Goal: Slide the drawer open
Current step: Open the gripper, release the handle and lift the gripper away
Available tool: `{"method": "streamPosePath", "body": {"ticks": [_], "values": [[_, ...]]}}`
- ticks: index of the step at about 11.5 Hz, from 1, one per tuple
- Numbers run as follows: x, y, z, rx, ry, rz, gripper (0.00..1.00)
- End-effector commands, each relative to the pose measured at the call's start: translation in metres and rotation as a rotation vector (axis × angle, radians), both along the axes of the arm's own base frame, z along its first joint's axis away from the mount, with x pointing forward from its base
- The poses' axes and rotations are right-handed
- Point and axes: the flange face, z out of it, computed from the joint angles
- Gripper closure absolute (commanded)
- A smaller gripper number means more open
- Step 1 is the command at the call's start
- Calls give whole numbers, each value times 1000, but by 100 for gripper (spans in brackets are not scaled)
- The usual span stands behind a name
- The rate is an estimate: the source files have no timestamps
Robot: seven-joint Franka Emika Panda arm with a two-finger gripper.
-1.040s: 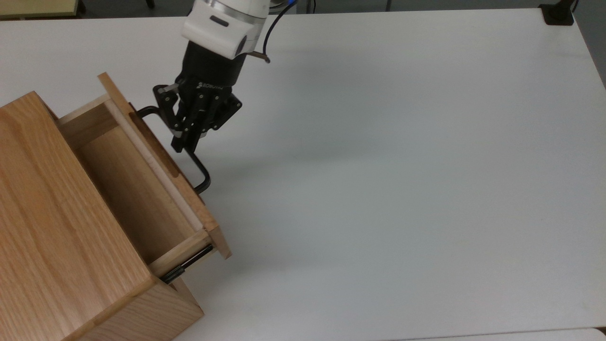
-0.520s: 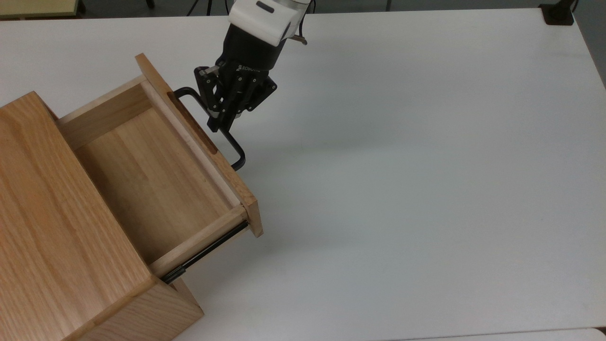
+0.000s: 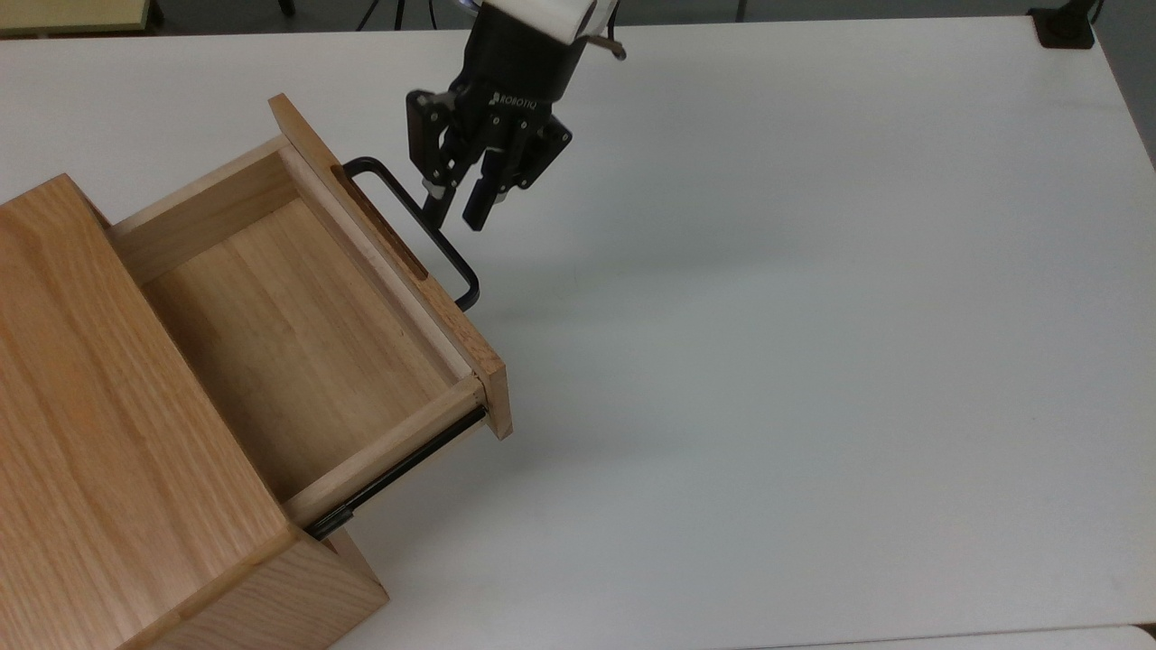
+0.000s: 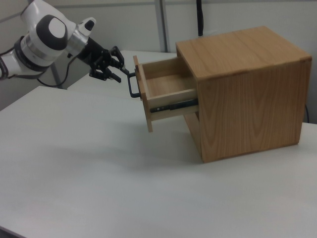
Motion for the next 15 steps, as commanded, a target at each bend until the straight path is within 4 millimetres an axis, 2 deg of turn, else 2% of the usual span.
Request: {"method": "streamPosePath", "body": {"ticks": [1, 2, 4, 6, 9, 10, 12, 13, 15], "values": [[-15, 10, 20, 57, 5, -37, 39], [-19, 10, 29, 139, 33, -85, 33], [-30, 10, 48, 299, 72, -167, 31], [-46, 1, 57, 410, 139, -260, 30], [-79, -27, 67, 554, 305, -395, 14], [-85, -38, 68, 580, 320, -472, 1], [-98, -49, 67, 570, 371, -535, 0], [-98, -58, 64, 569, 378, -555, 0], [-91, -63, 50, 563, 397, -573, 0]]}}
